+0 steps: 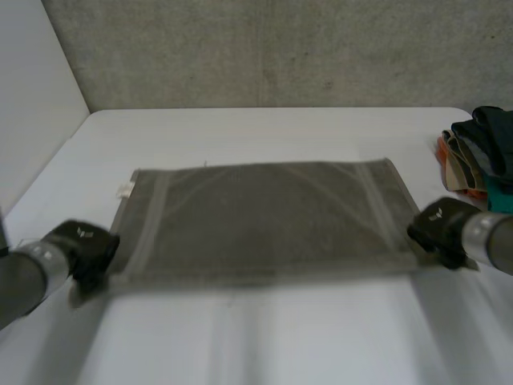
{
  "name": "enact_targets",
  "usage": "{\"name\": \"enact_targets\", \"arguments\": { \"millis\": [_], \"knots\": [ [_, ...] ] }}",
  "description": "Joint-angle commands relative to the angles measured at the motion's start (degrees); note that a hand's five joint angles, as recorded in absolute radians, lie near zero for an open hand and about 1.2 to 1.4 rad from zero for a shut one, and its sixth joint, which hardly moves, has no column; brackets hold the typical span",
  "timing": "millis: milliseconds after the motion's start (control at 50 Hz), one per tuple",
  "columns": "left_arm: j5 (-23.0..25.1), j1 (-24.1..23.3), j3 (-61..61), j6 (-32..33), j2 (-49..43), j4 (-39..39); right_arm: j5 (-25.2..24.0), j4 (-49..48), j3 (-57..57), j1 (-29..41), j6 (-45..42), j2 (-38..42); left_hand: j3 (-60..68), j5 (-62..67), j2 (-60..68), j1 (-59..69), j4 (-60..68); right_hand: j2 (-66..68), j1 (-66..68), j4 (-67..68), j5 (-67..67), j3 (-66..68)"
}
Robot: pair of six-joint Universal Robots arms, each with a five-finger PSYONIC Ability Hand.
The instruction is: Fold the laundry.
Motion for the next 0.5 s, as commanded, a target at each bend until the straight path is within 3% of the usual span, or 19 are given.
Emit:
{"name": "enact_targets", "arguments": {
  "millis": [20,180,280,380,500],
  "knots": [
    [2.45,0.40,-3.39,5.11,9.60,-10.94,-2.99,3.46,5.88,-2.36,-4.56,-7.73,11.83,14.07,11.47,15.16,11.27,12.75,15.77,11.37,12.75,11.85],
    [2.55,-1.88,8.81,3.10,-2.42,4.87,-1.77,-13.41,-5.09,1.15,5.10,5.44,11.83,14.07,11.47,15.16,11.27,12.75,15.77,11.37,12.75,11.85],
    [-2.53,-5.12,25.30,-0.24,-16.72,13.83,0.78,-25.87,-15.71,4.66,10.64,14.92,11.83,14.07,11.47,15.16,11.27,12.75,15.77,11.37,12.75,11.85],
    [-8.52,-7.15,40.63,-0.25,-28.78,12.80,1.13,-34.86,-25.75,6.51,11.09,24.33,11.83,14.07,11.47,15.16,11.27,12.75,15.77,11.37,12.75,11.85],
    [-9.76,-8.38,56.44,1.06,-40.64,9.64,1.92,-36.63,-39.09,8.27,10.13,35.75,11.83,14.07,11.47,15.16,11.27,12.75,15.77,11.37,12.75,11.85]
  ]
}}
